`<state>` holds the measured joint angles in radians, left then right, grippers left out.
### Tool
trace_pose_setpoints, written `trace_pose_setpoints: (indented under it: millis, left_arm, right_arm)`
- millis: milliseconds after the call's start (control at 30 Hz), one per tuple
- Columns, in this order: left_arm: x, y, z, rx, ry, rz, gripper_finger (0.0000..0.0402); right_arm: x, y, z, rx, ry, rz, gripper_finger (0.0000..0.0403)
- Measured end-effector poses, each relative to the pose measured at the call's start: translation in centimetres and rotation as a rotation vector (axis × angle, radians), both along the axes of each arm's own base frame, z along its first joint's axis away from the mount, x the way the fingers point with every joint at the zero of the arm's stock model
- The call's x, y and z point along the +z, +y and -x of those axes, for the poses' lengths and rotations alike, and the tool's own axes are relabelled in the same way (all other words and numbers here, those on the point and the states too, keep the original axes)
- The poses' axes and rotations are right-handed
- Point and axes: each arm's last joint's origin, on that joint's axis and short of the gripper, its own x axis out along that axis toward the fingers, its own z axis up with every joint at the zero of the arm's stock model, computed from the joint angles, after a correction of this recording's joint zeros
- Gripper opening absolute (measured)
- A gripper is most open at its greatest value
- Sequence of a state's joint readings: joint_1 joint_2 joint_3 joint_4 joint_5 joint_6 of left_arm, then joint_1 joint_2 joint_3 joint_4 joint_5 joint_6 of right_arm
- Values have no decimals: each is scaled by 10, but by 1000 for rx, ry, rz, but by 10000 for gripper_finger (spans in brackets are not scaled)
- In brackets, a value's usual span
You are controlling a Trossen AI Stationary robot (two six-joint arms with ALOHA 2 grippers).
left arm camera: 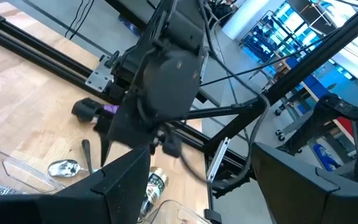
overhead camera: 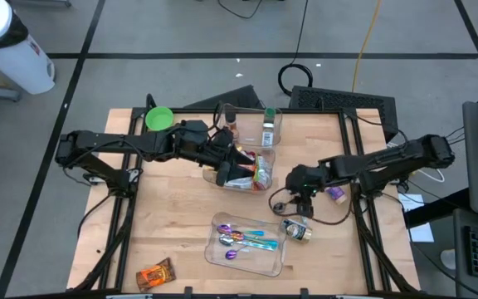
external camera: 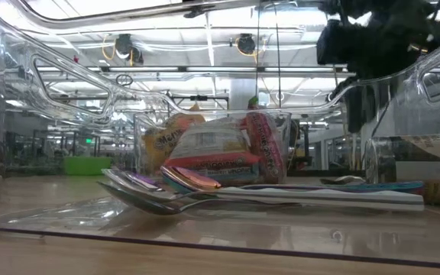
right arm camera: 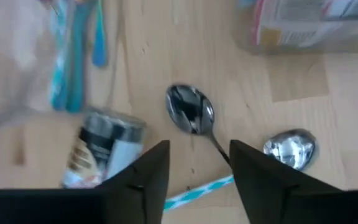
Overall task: Pick & Place Food Item
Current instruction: Put the black spoon into the bottom transparent bin
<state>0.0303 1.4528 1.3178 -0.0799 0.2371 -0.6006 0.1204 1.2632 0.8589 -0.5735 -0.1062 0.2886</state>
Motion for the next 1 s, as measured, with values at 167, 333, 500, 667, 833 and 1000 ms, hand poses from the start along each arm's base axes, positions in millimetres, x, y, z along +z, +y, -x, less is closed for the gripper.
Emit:
trace_pose_setpoints:
  millis: [167, 333, 500, 667, 833, 1000]
  left_arm:
    - [0, 0, 0, -2, 2, -8, 280]
    - [-1, 0, 0, -4, 3, -14, 280]
    - [-1, 0, 0, -5, 2, -19, 280]
    - [-1, 0, 0, -4, 3, -19, 280]
    - [-1, 0, 0, -3, 3, -20, 280]
    - [-2, 0, 0, -3, 15, -21, 280]
  right_arm:
    - [-20, 6, -8, 112, 79, 56, 199]
    - [-36, 13, -13, 208, 134, 95, 205]
    - [-49, 15, -19, 239, 158, 134, 199]
    - [-58, 14, -25, 245, 166, 201, 192]
    - [-61, 14, -26, 281, 166, 215, 187]
    - [-61, 13, -26, 302, 157, 252, 171]
